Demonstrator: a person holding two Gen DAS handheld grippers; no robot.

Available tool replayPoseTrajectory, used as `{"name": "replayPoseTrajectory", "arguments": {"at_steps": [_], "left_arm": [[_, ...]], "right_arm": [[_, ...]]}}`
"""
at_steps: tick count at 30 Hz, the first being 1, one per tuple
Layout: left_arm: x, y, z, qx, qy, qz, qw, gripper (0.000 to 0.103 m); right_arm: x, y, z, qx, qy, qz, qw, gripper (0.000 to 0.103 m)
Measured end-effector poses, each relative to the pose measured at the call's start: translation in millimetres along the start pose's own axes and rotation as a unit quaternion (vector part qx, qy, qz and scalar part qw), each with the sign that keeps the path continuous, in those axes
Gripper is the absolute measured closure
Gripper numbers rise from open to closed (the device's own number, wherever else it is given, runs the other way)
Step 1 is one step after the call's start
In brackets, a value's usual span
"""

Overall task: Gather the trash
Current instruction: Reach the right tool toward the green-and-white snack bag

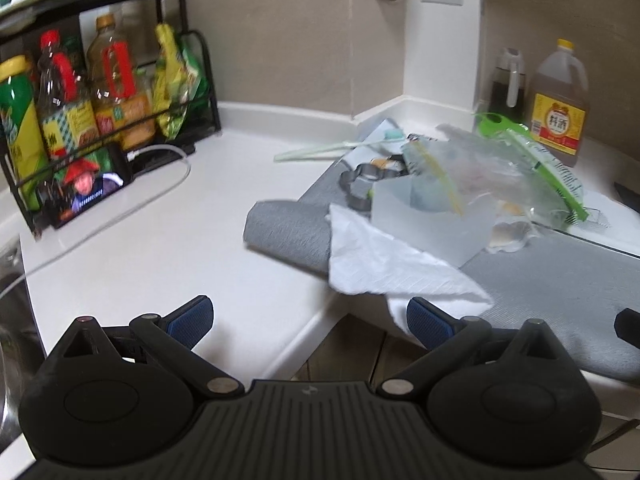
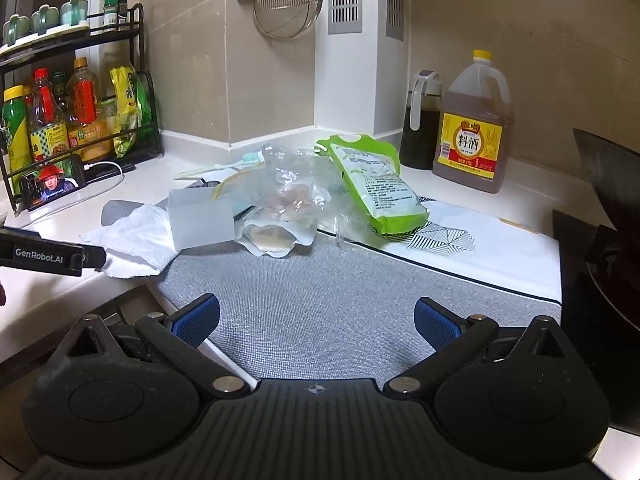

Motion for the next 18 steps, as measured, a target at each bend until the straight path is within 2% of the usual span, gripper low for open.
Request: {"name": "replayPoseTrajectory", "arguments": {"at_steps": [8,18], "left_arm": [[-21,10,-9,-0.031,0.002,0.001,0.9995,0.0],[-61,-6,-11,-0.016,-0.01,0.015,0.9997,0.0]], "right_arm": [[-10,6,4,0.003,-0.014,0.008,1.0,0.0],[-65,-6,4,0.012,-0.063,0.017,0.998,0.0]]}}
Point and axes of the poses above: each gripper's, at about its wrist camera, not at the fingertips, and x roughly the way its jaws point, y to its left, z to its top, the point moved 4 cm from there along x, roughly the way its jaws point, and after that the axes turned 1 degree about y, right-handed, at the moved point
